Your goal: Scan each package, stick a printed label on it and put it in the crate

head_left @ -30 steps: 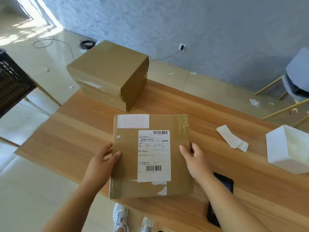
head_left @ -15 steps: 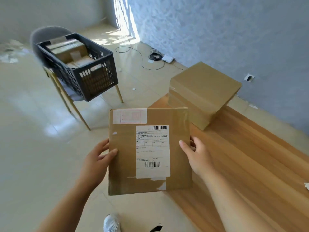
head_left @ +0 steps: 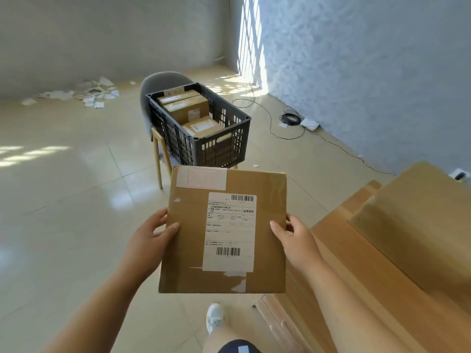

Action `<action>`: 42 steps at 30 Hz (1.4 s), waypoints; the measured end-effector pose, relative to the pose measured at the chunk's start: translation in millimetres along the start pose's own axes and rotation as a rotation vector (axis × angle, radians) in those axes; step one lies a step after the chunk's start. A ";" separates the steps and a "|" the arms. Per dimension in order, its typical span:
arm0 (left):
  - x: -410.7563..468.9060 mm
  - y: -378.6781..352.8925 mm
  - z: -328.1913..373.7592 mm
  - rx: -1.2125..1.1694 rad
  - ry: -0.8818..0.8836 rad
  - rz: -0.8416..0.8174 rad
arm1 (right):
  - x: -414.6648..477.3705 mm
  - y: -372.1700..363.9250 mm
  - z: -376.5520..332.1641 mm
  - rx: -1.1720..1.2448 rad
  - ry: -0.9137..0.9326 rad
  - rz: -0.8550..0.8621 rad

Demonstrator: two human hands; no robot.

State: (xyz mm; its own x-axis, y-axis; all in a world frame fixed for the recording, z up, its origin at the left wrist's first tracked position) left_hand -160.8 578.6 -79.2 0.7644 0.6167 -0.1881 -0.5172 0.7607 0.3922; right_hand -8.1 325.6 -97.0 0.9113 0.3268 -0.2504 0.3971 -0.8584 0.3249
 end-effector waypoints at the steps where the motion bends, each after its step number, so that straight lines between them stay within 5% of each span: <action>1: 14.5 4.7 -0.4 0.008 0.005 0.008 | 14.8 -9.0 -4.1 0.004 -0.002 -0.012; 20: 387.6 66.1 56.6 -0.028 0.037 -0.034 | 334.6 -137.4 -141.6 0.012 -0.056 -0.061; 31: 599.7 77.8 84.7 0.024 -0.125 -0.236 | 452.7 -191.4 -196.9 -0.020 -0.068 0.233; 42: 782.3 34.6 76.7 0.413 -0.170 -0.558 | 528.1 -261.4 -197.0 -0.005 -0.424 0.571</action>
State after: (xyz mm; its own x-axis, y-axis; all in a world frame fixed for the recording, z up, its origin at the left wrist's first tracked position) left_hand 448.9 1071.8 -143.8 0.9395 0.0920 -0.3301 0.1309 0.7938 0.5940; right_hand 390.8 800.5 -134.4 0.8565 -0.3568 -0.3729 -0.1286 -0.8472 0.5154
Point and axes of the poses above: each hand's wrist, its own x-axis towards the middle knuckle, its own y-axis out of the back of the hand, z = x × y, the point moved 1 cm from there along x, towards the middle knuckle, and after that the axes turned 2 degrees about x, right-handed, at the moved point
